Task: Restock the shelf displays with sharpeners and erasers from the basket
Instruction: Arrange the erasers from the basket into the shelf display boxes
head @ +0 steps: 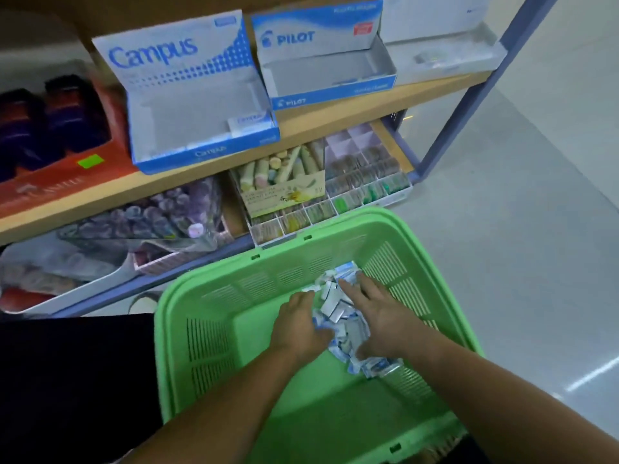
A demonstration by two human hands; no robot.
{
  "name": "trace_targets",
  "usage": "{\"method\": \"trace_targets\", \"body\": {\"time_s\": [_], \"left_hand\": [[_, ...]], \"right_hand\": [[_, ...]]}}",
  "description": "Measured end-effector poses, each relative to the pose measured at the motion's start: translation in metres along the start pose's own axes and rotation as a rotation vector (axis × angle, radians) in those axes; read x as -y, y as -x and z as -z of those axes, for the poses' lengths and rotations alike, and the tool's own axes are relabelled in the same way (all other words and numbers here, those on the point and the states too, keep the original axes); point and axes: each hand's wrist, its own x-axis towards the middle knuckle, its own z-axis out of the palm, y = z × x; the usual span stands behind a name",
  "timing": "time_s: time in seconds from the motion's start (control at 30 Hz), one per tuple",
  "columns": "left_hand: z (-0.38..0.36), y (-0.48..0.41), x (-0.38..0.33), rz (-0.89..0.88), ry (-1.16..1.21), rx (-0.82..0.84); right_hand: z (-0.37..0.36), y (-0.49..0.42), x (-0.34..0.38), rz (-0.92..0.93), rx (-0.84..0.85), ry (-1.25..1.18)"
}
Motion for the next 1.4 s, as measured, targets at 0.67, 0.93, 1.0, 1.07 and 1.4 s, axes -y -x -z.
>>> {"method": "trace_targets", "body": {"time_s": [0.67,0.93,1.0,1.07,1.4], "left_hand": [[-0.016,-0.015,0.031,-0.088,-0.03,0.036],[0.005,-0.01,0.021,0.121,0.395,-0.006],[0.012,-0.009,0.013,0.136,0.442,0.014],[0.017,-0.005,0.007,0.152,0.457,0.024],[0.048,0.015,-0.033,0.304,0.779,0.163]], "right_hand": [[-0.017,-0.041,-0.004,-0.002,-0.057,0.174],[-0.019,-0.04,0.002,-0.077,-0.135,-0.08],[-0.019,-0.041,0.001,-0.093,-0.167,-0.14],[-0.015,-0.04,0.001,-0.101,-0.156,-0.134],[-0.011,-0.028,0.009,-0.315,-0.153,-0.228]]}}
